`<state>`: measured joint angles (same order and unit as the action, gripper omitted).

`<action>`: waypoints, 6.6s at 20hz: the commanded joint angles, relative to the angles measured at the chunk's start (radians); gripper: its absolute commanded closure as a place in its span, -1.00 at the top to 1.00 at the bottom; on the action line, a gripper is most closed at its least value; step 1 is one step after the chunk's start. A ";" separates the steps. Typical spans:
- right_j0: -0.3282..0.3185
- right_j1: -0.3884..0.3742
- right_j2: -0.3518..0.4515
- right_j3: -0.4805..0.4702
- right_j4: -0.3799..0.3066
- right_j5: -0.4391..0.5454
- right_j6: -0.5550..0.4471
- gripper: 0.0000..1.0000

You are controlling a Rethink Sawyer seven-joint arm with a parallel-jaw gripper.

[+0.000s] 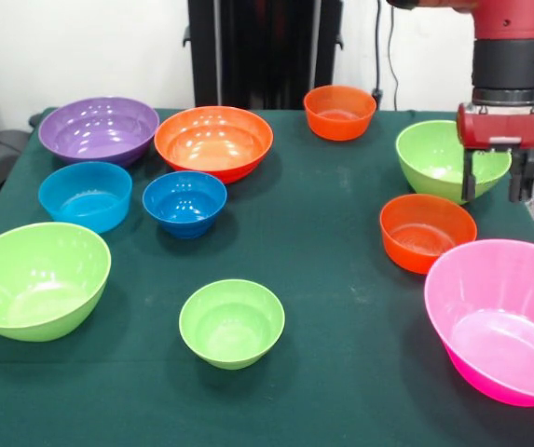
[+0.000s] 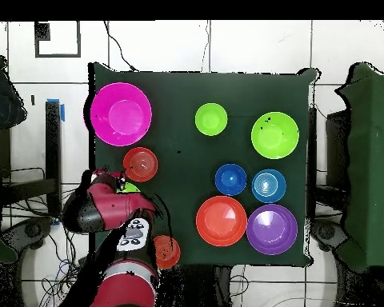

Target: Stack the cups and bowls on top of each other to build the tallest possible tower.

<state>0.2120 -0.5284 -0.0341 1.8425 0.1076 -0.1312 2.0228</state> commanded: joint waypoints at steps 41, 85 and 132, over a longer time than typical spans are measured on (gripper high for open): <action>-0.025 0.137 0.018 -0.006 -0.086 -0.066 0.116 1.00; -0.029 0.171 -0.083 -0.028 -0.027 -0.207 0.166 1.00; -0.013 0.308 -0.104 -0.228 0.066 -0.163 0.100 1.00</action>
<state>0.2016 -0.2618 -0.1935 1.6884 0.1463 -0.3829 2.0228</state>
